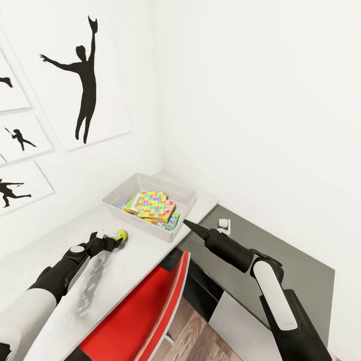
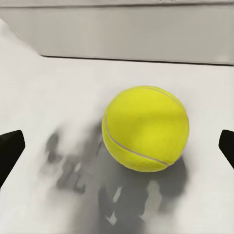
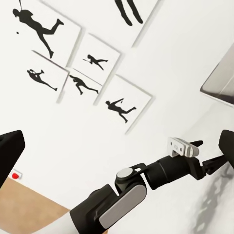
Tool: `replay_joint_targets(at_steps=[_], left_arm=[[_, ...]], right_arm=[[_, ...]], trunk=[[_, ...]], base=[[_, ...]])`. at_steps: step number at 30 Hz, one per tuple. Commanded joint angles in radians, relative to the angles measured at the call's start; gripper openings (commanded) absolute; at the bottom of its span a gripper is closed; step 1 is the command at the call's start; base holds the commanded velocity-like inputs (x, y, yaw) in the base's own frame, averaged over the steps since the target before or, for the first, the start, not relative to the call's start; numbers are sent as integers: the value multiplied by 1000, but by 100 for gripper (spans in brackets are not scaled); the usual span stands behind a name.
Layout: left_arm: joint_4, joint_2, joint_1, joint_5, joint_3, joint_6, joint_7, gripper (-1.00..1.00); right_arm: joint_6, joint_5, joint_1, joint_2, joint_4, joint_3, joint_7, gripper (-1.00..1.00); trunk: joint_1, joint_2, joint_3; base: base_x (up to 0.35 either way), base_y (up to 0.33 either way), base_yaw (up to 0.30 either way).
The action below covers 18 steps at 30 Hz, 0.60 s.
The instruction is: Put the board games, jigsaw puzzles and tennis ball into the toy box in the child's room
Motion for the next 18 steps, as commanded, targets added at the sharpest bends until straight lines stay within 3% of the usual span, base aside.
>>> replay_joint_targets(at_steps=[1,18], left_arm=[[-1,1,-1,3,-3,6,-1,100],[-1,0,-1,3,-3,6,-1,100]], right_arm=[[6,-4,-1,1,0,-1,0,100],[7,-4,-1,1,0,-1,1,100]], trunk=[[1,-2,-2],[1,-2,-2]], base=[[20,0,0],[4,0,0]])
